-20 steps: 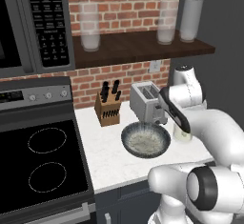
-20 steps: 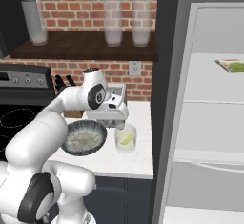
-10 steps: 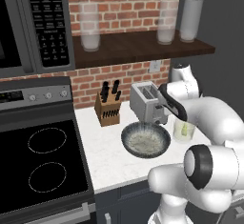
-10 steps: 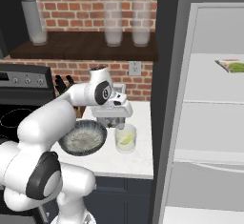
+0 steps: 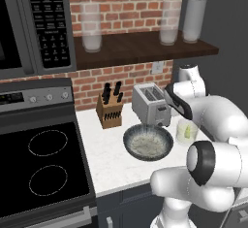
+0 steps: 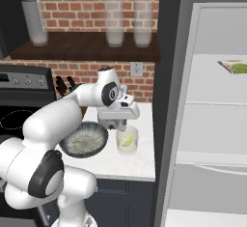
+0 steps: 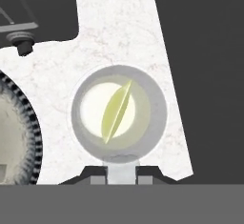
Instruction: Grab a lemon wedge from the fridge and one ice cube from the ice bowl, and put them in the glass of lemonade.
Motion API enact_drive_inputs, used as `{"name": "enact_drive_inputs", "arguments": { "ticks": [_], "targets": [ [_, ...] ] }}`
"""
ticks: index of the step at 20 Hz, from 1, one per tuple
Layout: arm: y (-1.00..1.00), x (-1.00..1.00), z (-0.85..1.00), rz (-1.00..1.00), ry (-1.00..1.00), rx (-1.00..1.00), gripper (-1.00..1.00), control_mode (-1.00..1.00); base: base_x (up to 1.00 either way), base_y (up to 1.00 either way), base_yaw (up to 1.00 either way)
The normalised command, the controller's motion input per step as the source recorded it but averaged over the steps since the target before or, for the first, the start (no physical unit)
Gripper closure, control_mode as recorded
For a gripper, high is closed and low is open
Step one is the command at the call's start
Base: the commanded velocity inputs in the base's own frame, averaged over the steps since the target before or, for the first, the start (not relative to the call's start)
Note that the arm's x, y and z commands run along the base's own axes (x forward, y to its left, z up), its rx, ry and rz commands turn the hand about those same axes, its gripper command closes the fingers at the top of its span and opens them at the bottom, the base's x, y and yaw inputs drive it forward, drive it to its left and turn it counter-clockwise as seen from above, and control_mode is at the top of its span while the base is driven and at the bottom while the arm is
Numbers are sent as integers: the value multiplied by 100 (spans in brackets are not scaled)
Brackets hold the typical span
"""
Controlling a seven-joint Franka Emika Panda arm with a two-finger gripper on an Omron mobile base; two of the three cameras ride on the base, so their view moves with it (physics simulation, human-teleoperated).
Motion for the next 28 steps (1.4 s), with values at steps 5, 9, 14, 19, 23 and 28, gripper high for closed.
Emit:
{"name": "enact_drive_inputs", "arguments": {
  "ticks": [5, 9, 14, 19, 23, 28],
  "targets": [
    [-3, 3, 0, 0, 0, 0, 100, -100, 0, 0, 0],
    [26, 2, 0, -2, 0, 0, 100, -100, 0, 0, 0],
    [8, 21, 0, -10, 0, 0, 100, -100, 0, 0, 0],
    [-23, 28, -1, -10, 1, 0, 100, -100, 0, 0, 0],
    [-22, 30, 0, -9, 3, 1, 100, -100, 0, 0, 0],
    [-3, 3, -14, -5, 0, 0, 100, -100, 0, 0, 0]
  ]
}}
